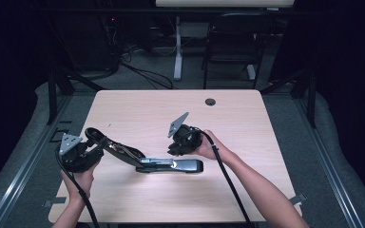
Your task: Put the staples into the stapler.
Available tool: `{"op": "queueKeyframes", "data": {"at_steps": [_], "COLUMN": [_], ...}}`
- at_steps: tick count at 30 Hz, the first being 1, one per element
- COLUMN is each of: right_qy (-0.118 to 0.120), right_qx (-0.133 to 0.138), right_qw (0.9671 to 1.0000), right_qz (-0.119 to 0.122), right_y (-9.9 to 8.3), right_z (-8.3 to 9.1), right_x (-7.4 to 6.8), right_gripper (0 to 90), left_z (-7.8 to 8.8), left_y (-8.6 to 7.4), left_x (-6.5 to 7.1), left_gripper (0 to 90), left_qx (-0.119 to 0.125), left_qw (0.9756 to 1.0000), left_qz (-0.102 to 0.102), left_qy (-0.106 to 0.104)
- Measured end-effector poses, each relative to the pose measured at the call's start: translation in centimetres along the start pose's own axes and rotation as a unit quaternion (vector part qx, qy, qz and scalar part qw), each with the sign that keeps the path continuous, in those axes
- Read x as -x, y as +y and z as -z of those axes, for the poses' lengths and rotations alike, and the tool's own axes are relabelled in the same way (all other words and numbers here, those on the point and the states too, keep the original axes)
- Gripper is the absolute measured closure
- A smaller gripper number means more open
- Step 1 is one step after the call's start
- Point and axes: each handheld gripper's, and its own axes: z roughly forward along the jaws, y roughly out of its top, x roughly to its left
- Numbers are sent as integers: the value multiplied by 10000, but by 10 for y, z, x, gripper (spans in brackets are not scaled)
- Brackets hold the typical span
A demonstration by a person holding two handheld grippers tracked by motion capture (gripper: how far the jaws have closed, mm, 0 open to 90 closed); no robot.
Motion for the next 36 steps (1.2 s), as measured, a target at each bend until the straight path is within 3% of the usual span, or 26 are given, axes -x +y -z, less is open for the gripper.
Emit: {"op": "queueKeyframes", "data": {"at_steps": [12,36], "right_qy": [139,324], "right_qx": [39,-75], "right_qw": [9999,9993], "right_qz": [69,140], "right_y": [9,11], "right_z": [-13,-37], "right_x": [-1,-1], "right_gripper": [784,784], "left_z": [0,0], "left_y": [0,-1], "left_x": [0,0], "left_gripper": [585,585], "left_qx": [9,25], "left_qw": [10000,10000], "left_qz": [3,5], "left_qy": [2,8]}}
